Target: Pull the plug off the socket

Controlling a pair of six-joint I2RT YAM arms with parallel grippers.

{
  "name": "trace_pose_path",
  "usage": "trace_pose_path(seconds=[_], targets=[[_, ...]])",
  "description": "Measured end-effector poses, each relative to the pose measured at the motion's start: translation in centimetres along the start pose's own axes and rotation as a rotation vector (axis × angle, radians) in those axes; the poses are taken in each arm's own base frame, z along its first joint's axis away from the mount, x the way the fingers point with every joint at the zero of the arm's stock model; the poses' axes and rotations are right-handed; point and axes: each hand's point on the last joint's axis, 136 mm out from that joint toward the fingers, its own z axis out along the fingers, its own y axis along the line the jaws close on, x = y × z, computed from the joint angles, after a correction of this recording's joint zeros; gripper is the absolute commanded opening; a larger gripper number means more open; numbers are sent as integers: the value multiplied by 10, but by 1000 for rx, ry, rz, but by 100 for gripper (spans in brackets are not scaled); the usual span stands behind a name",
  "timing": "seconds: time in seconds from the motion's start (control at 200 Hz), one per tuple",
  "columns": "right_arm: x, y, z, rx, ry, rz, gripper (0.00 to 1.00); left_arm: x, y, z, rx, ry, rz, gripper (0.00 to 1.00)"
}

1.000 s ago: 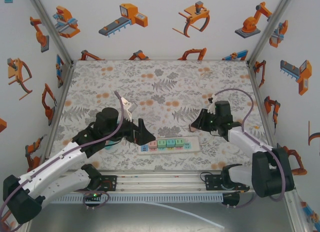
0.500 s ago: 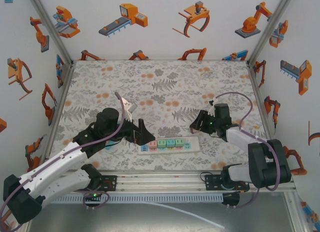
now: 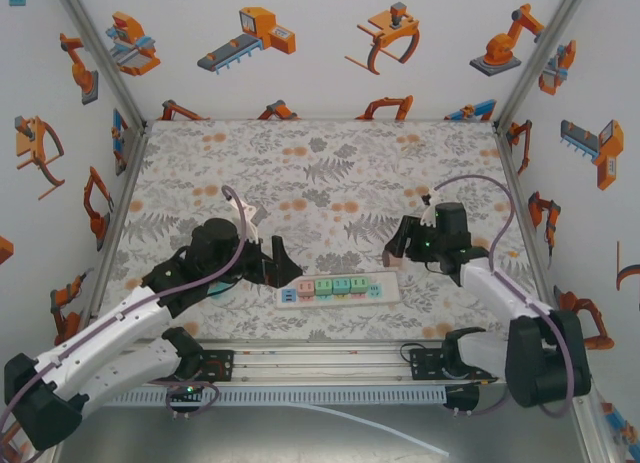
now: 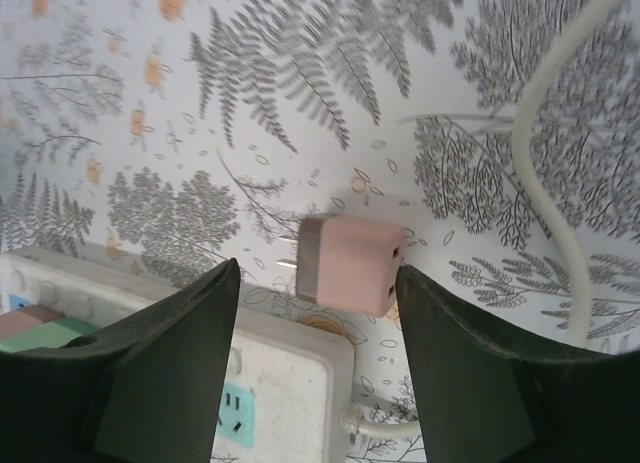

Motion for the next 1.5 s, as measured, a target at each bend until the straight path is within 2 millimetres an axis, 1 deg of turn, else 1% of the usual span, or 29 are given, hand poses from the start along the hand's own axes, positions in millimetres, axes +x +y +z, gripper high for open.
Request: trace_pose_path(seconds=[0.065,0.125,0.19,0.245,0.315,0.381,0.476,0.581,0.686,0.786,0.866,0.921,0.996,1.182,1.312,1.447,1.497], targets=[[-16,14,-14,-39,-59,-71,58,0,5,0,-27,-4,-6,97],[-29,33,-28,-92,-116,-164,57,2,11,0,-55,-3,-14,97],[-35,57,-41,-158,-158,-283,58,6,18,1,-86,5,-23,97],[-34,78,-51,-220,-182,-401,59,9,23,2,-107,13,-32,97],[-23,104,-61,-299,-189,-568,59,13,28,4,-129,22,-41,97],[-7,126,-68,-379,-177,-727,60,17,32,6,-144,34,-50,97],[18,146,-72,-468,-132,-923,60,26,39,9,-168,58,-65,97],[45,160,-70,-548,-69,-1097,60,37,48,13,-198,86,-79,97],[73,164,-61,-610,14,-1222,59,47,55,18,-226,119,-96,97],[98,160,-46,-647,119,-1292,56,55,60,23,-247,151,-107,97],[112,157,-35,-666,195,-1328,51,60,64,26,-260,173,-112,97],[119,155,-29,-678,232,-1346,48,66,67,28,-270,188,-119,98],[124,154,-23,-683,265,-1357,44,73,72,30,-283,208,-127,100],[133,148,-14,-690,313,-1370,35,97,86,34,-319,263,-147,87],[134,148,-13,-693,326,-1369,32,104,90,38,-331,287,-155,76],[134,148,-12,-695,337,-1373,26,112,95,45,-348,318,-162,72],[135,148,-12,-694,339,-1373,23,115,97,46,-357,331,-163,71]])
